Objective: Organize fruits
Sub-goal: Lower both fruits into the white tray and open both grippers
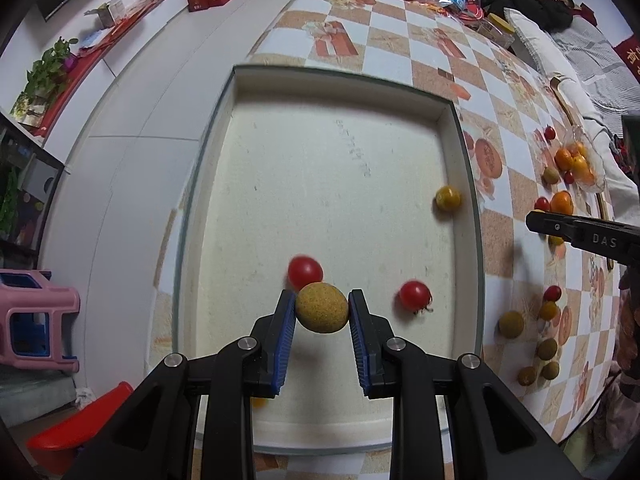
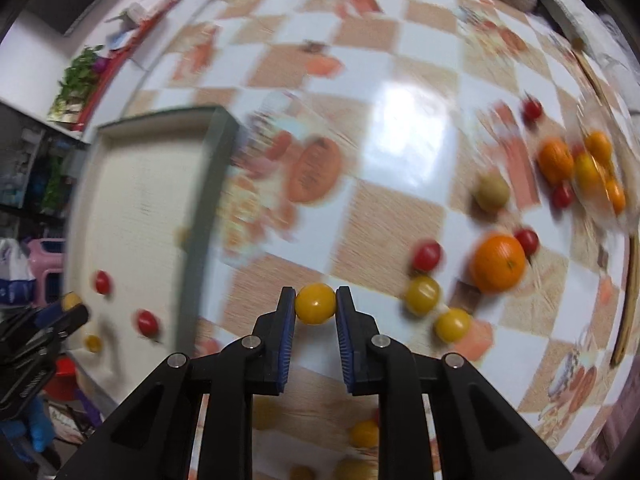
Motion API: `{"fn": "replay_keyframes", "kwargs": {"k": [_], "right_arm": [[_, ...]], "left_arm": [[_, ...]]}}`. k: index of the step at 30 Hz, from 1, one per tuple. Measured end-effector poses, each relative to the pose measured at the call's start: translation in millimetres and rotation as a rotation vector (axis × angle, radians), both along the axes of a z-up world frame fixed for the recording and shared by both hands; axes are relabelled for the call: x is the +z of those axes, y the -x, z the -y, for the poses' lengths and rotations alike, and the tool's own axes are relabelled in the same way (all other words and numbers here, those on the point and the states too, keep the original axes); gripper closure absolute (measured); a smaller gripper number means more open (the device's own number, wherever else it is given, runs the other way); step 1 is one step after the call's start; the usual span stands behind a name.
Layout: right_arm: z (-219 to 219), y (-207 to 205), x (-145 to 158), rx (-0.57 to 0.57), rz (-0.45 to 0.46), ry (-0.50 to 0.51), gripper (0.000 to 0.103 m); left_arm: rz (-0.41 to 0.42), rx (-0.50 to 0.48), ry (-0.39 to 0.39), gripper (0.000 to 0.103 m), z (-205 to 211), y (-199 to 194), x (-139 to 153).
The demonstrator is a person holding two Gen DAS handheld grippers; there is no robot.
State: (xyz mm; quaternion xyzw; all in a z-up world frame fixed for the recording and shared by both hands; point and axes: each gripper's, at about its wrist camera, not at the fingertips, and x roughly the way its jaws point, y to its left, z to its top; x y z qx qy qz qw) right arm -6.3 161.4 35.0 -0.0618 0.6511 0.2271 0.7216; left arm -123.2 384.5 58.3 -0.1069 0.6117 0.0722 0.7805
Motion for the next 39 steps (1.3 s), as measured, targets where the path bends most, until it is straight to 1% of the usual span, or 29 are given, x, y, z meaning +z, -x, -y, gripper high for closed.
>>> {"fn": "replay_keyframes", "kwargs": {"k": [4,7,12,14,16,18,21,25,27,28,29,30,31,32,33,34,35,37,39], "right_arm": [[-35,-9,18,0.046,0.015,-0.069,0.081],[-70,-18,21,0.079,0.011,-0.101,0.081],[-107,-16,6,0.109,-0.008,-0.091,0.081],[-118,-20,-5,0.119,-0.019,-0.076,0.081],[-124,-21,-16,0.124,-0.028,-0.061,0.081],[-128,-22,-23,0.13,-0.036,-0.048,0.081],[-134,-21,-31,0.145,-0.05,-0.019,0.08],[-145,-22,-36,0.165,-0.048,-0.009,0.079],[-146,-22,-35,0.167,-0.052,-0.017,0.077],[-144,-22,-34,0.163,-0.055,-0.025,0.072],[-144,-23,-32,0.158,-0.055,-0.035,0.061],[-143,-23,-29,0.156,-0.052,-0.048,0.053],[-140,-22,-22,0.157,-0.046,-0.063,0.036],[-138,-22,-18,0.156,-0.036,-0.07,0.025],[-136,-21,-13,0.154,-0.022,-0.071,0.021],[-134,-22,-8,0.147,-0.004,-0.072,0.021],[-131,-23,-5,0.137,-0.002,-0.078,0.021],[-123,-25,0,0.112,-0.008,-0.087,0.02],[-113,-27,6,0.084,-0.006,-0.096,0.016]], "left_arm": [[0.014,0.014,-0.025,0.075,-11,-17,2],[0.006,0.031,-0.036,0.075,-19,-33,-4],[-0.024,0.034,-0.062,0.075,-23,-51,-23],[-0.032,0.029,-0.056,0.075,-23,-56,-29],[-0.034,0.022,-0.061,0.075,-22,-59,-32],[-0.032,0.007,-0.075,0.075,-20,-61,-34],[-0.038,-0.012,-0.076,0.074,-17,-63,-37],[-0.054,-0.013,-0.068,0.074,-15,-65,-40],[-0.056,-0.01,-0.063,0.074,-16,-65,-40],[-0.056,-0.009,-0.058,0.074,-16,-65,-40],[-0.058,-0.009,-0.051,0.063,-16,-65,-40],[-0.059,-0.007,-0.049,0.049,-17,-64,-40],[-0.039,0.004,-0.06,0.026,-17,-63,-36],[-0.013,0.011,-0.075,0.024,-16,-62,-32],[0.005,0.01,-0.082,0.024,-14,-61,-27],[0.003,0.005,-0.076,0.024,-13,-62,-26],[-0.003,0.001,-0.071,0.024,-12,-62,-25],[-0.009,-0.008,-0.085,0.024,-8,-61,-23],[-0.011,-0.013,-0.089,0.024,-6,-59,-19]]}}
